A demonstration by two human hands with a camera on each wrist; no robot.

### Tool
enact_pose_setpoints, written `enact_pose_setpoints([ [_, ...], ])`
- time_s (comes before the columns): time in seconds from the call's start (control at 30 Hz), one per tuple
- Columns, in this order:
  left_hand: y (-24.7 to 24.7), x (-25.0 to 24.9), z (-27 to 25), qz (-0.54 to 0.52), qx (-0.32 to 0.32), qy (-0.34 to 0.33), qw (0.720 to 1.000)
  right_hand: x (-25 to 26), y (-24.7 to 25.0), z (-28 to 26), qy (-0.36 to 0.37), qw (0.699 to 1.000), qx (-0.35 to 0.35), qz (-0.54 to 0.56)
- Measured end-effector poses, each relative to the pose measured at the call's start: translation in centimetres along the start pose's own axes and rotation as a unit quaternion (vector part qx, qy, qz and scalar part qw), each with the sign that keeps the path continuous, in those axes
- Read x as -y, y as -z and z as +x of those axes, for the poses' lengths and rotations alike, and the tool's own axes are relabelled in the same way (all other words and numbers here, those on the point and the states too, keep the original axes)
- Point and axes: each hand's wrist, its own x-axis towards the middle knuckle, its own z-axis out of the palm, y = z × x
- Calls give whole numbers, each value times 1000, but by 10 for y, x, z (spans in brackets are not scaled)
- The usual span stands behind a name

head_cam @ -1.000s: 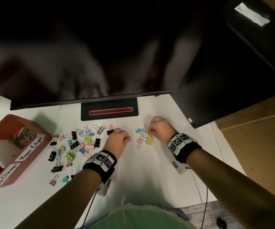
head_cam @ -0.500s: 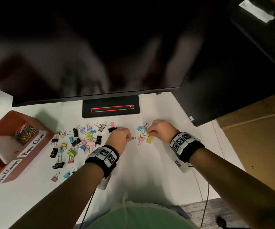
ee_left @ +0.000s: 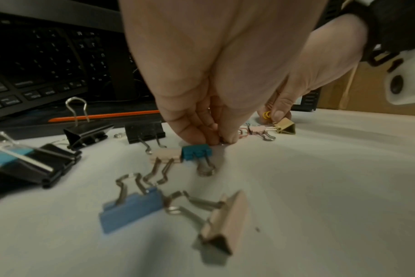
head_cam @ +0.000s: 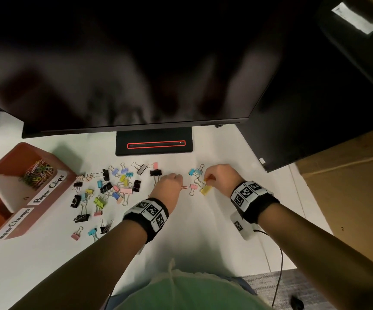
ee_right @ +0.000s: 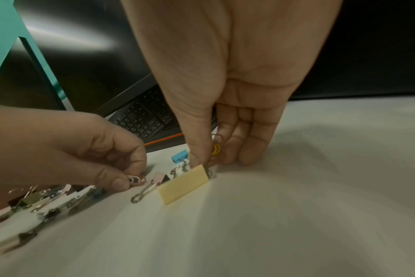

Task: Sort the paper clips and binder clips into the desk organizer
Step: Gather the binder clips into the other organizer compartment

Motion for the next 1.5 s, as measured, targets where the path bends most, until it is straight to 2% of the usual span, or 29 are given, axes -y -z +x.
enact_pose_setpoints([
  [0.13,-2,-4,-4,-19,-30,15,999,0,-3,-1,-11,1000,-10,21],
  [0.27,-4,-8,-6,-23,-34,35,999,3,-4,-3,-10,1000,-19,14],
  [0.4,-3,-2,-10,-87,-47,25,995,-6,-2,-10,-6,997,-69,42],
  [0.53,3,2,-30,-159,-96,24,982,-19,1,-14,8,992,-119,45],
  [0.67,5,2,-55,-181,-86,8,980,-17,-4,-12,55,996,-66,-7],
  [0.77,-1,1,-71,-171,-49,-9,984,-12,-11,-12,68,994,-71,-42],
  [0.9,-10,3,-84,-180,-19,-8,984,-3,-12,-11,30,995,-79,-43],
  [1.1,-8,14,-91,-199,-23,-12,980,4,-14,-7,-24,996,-45,-68],
  [1.23,7,34,-99,-232,-71,2,970,3,-11,-6,-33,996,-57,-66],
  [1.33,33,63,-114,-244,-152,30,957,9,-2,-8,-30,995,-67,-70],
  [1.43,65,113,-136,-248,-241,88,934,41,7,-5,7,993,-101,-60],
  [1.5,84,153,-151,-225,-281,136,923,81,10,1,50,990,-120,-53],
])
